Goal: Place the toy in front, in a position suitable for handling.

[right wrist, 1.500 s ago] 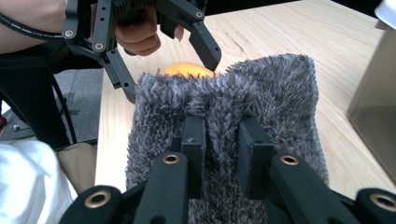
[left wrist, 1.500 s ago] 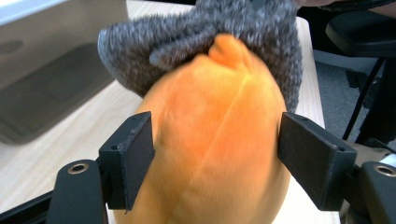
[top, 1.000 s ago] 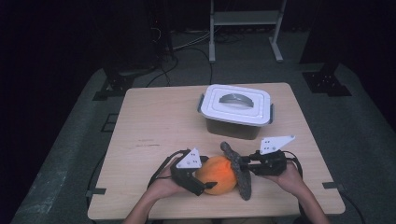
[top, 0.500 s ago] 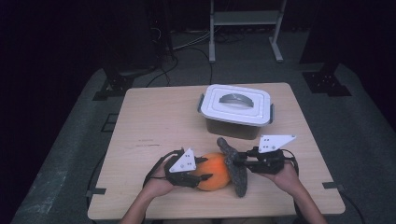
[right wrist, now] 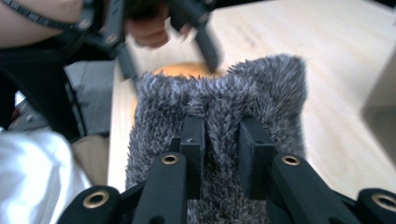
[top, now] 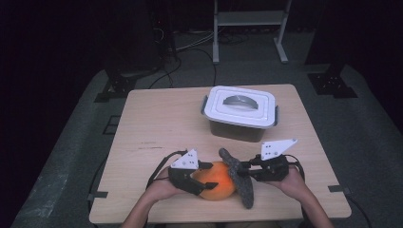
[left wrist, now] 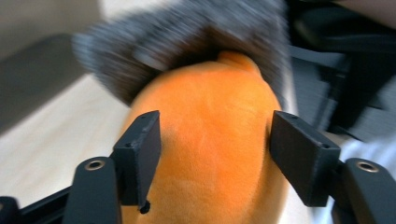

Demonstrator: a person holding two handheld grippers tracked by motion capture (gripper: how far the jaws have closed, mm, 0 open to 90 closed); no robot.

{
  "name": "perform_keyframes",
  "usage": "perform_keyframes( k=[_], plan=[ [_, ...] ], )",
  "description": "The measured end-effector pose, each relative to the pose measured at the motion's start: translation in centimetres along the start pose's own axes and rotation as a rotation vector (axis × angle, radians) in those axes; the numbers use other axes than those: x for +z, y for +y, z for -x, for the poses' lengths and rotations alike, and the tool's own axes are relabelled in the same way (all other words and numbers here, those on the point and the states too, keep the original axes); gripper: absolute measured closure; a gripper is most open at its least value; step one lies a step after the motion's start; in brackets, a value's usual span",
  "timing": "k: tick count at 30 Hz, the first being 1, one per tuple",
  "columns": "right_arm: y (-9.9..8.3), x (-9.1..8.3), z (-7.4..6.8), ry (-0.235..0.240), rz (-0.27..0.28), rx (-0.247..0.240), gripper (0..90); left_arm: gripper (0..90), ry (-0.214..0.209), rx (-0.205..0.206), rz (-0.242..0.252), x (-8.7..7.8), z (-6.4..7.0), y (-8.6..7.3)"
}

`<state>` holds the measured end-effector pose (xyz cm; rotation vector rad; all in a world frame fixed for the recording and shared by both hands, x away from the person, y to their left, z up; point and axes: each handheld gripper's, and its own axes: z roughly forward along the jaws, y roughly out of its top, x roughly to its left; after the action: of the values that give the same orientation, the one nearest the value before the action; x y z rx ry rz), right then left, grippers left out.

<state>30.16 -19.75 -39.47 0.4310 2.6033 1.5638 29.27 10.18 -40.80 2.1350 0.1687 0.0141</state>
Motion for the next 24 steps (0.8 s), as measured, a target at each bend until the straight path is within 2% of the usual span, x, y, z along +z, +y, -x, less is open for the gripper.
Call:
perform_keyframes(
  k=[1,2,4,5,6,7,10,12,14,16,18,20,21,24],
  plan=[
    [0.0,-0.1,0.1,-0.004,0.003,0.005,73.4,35.0,-0.016,0.013,-0.001,0.1,0.2,0.0],
    [0.0,0.0,0.1,-0.005,-0.003,0.007,73.4,35.1,-0.009,0.024,0.002,0.1,0.2,0.1],
    [-0.3,0.6,0.1,0.011,-0.046,0.008,73.2,34.4,0.013,0.010,0.022,0.0,0.0,0.3],
    [-0.5,1.1,-0.1,0.015,-0.076,0.001,73.2,31.7,0.035,0.003,0.030,0.0,-0.1,0.3],
    [-0.7,1.5,-0.3,0.029,-0.090,-0.001,73.2,26.0,0.069,-0.009,0.028,0.1,-0.2,0.3],
    [-0.7,1.7,-0.4,0.051,-0.092,-0.001,73.2,20.0,0.080,-0.024,0.012,0.2,-0.4,0.2],
    [-0.4,1.7,-0.8,0.055,-0.095,-0.020,73.2,14.5,0.059,-0.074,0.011,0.7,-0.8,-0.3],
    [-0.5,1.8,-0.8,0.075,-0.093,-0.021,73.2,10.9,0.030,-0.098,-0.004,1.0,-0.9,-0.5],
    [-0.6,1.9,-0.8,0.083,-0.097,-0.023,73.2,10.9,0.010,-0.108,0.000,1.1,-1.0,-0.7],
    [-0.6,1.9,-0.8,0.086,-0.095,-0.021,73.2,15.8,-0.013,-0.105,0.000,0.9,-1.0,-0.7],
    [-0.7,1.8,-0.6,0.090,-0.095,-0.017,73.0,24.3,-0.011,-0.083,-0.010,0.7,-0.8,-0.7],
    [-0.8,1.8,-0.5,0.091,-0.094,-0.013,73.0,32.5,0.000,-0.057,-0.019,0.7,-0.5,-0.7],
    [-0.8,1.8,-0.5,0.088,-0.095,-0.015,73.0,35.2,0.003,-0.057,-0.022,0.7,-0.5,-0.6],
    [-0.6,1.5,-0.5,0.052,-0.090,-0.026,73.4,41.1,0.050,-0.054,-0.018,0.7,-0.3,-0.3]
  ],
)
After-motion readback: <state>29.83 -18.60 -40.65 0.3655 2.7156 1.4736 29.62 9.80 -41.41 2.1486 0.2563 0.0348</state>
